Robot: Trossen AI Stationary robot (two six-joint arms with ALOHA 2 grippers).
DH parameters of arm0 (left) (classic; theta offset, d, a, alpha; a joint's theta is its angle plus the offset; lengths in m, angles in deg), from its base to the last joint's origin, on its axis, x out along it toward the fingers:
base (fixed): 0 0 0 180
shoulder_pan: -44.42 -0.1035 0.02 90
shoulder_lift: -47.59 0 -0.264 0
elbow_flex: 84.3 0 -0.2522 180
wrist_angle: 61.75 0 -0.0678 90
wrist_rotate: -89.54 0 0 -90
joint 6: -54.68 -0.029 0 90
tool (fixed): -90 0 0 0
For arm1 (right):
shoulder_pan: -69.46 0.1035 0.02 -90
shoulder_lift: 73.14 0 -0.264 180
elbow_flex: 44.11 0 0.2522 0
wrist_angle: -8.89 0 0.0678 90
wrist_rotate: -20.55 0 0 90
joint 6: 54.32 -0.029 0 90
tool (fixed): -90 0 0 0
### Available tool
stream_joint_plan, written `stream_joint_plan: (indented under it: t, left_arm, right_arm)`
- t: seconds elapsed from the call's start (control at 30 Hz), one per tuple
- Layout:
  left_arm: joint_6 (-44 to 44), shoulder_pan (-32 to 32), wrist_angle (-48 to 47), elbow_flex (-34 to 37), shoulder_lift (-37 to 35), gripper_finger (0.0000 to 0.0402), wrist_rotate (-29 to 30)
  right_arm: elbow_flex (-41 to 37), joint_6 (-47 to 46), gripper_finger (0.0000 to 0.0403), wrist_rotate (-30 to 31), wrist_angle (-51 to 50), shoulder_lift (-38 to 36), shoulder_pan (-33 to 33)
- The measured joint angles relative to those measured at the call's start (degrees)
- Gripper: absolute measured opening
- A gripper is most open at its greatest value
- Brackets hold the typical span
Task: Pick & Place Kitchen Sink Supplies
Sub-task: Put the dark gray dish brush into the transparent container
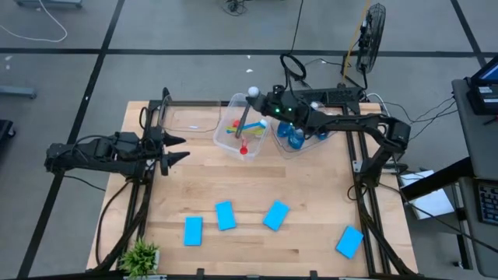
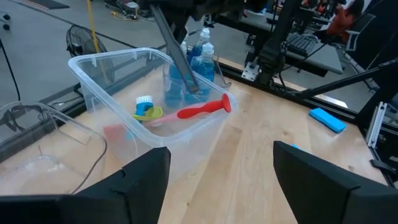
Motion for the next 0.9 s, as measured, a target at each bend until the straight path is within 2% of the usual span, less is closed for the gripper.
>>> stream_joint_plan:
  t: [0.2, 0.47, 0.63, 0.9]
  left_arm:
    - [0.0, 0.0, 0.0, 0.0, 0.0, 0.0290, 0.0]
    - [-0.3, 0.0, 0.0, 0.0, 0.0, 0.0276, 0.0]
    - [-0.3, 0.0, 0.0, 0.0, 0.0, 0.0276, 0.0]
    - [1.4, 0.0, 0.0, 0.0, 0.0, 0.0290, -0.1]
  right_arm:
    - [0.0, 0.5, 0.0017, 0.2, -4.9, 0.0, 0.4]
    - [0.0, 1.8, 0.0017, 0.2, -3.6, -0.1, 2.6]
    - [2.8, 6.9, 0.0017, 0.2, -4.0, 0.0, 3.9]
    - [9.6, 14.6, 0.0017, 3.4, -15.5, -0.1, 4.0]
